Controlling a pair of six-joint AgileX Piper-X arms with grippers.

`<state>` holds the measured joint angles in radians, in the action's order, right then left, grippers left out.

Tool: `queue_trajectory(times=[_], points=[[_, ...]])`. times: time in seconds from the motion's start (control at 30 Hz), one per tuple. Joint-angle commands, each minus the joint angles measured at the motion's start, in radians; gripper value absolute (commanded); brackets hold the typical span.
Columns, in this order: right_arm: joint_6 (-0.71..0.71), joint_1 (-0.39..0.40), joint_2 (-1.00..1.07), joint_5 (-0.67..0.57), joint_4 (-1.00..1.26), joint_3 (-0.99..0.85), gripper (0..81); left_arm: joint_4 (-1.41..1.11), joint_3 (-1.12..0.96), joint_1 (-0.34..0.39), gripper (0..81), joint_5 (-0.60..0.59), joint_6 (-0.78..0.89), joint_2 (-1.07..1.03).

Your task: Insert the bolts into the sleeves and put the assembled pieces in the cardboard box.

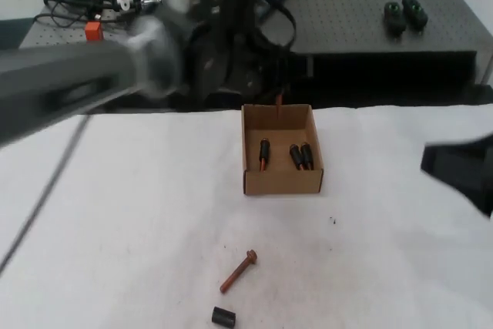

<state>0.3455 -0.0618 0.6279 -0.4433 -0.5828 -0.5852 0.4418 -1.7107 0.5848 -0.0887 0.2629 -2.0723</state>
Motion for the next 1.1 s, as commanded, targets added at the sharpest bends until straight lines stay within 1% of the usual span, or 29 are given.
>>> queue_trajectory(times=[0.0, 0.07, 0.17, 0.27, 0.37, 0.4, 0.47, 0.57, 0.63, 0.67, 0.73, 0.8, 0.83, 0.9, 0.97, 1.07], points=[[-0.018, -0.006, 0.002, 0.057, -0.075, 0.001, 41.6, 0.052, -0.064, -0.001, 0.6, 0.028, -0.032, -0.026], [-0.025, -0.006, 0.002, 0.075, -0.096, 0.001, 41.6, 0.154, -0.184, -0.001, 0.6, 0.041, -0.067, -0.118], [-0.025, -0.006, 0.002, 0.075, -0.101, 0.001, 41.6, 0.249, -0.302, -0.001, 0.6, 0.041, -0.068, -0.211], [-0.025, -0.006, 0.002, 0.075, -0.101, 0.001, 41.6, 0.281, -0.351, -0.001, 0.6, 0.039, -0.068, -0.261], [-0.025, -0.006, 0.002, 0.075, -0.101, 0.001, 41.6, 0.288, -0.352, -0.001, 0.2, 0.032, -0.068, -0.280], [-0.025, -0.006, 0.002, 0.075, -0.101, 0.001, 41.6, 0.291, -0.352, -0.001, 1.8, 0.031, -0.068, -0.285], [-0.025, -0.006, 0.002, 0.075, -0.101, 0.001, 41.6, 0.290, -0.352, -0.001, 9.3, 0.031, -0.064, -0.289], [-0.025, -0.006, 0.002, 0.075, -0.103, 0.001, 41.6, 0.290, -0.352, -0.001, 27.0, 0.031, -0.062, -0.289], [-0.029, -0.006, 0.002, 0.075, -0.107, 0.001, 41.6, 0.293, -0.352, -0.001, 35.4, 0.031, -0.062, -0.284], [-0.028, -0.006, 0.002, 0.075, -0.107, 0.001, 41.6, 0.306, -0.352, -0.001, 37.0, 0.031, -0.062, -0.280], [-0.030, -0.006, 0.002, 0.075, -0.107, 0.001, 41.6, 0.359, -0.352, -0.001, 36.5, 0.023, -0.085, -0.251], [-0.033, -0.006, 0.002, 0.075, -0.107, 0.001, 41.6, 0.474, -0.352, -0.001, 34.6, 0.027, -0.128, -0.189], [-0.033, -0.006, 0.002, 0.075, -0.107, 0.001, 41.6, 0.524, -0.352, -0.001, 33.4, 0.042, -0.151, -0.163], [-0.033, -0.006, 0.002, 0.075, -0.107, 0.001, 41.6, 0.598, -0.326, 0.003, 31.2, 0.115, -0.196, -0.104], [-0.033, -0.006, 0.002, 0.075, -0.107, 0.001, 41.6, 0.619, -0.266, 0.002, 30.2, 0.150, -0.228, -0.051], [-0.033, -0.006, 0.002, 0.075, -0.107, 0.001, 41.6, 0.624, -0.105, 0.013, 30.2, 0.150, -0.250, 0.031]])
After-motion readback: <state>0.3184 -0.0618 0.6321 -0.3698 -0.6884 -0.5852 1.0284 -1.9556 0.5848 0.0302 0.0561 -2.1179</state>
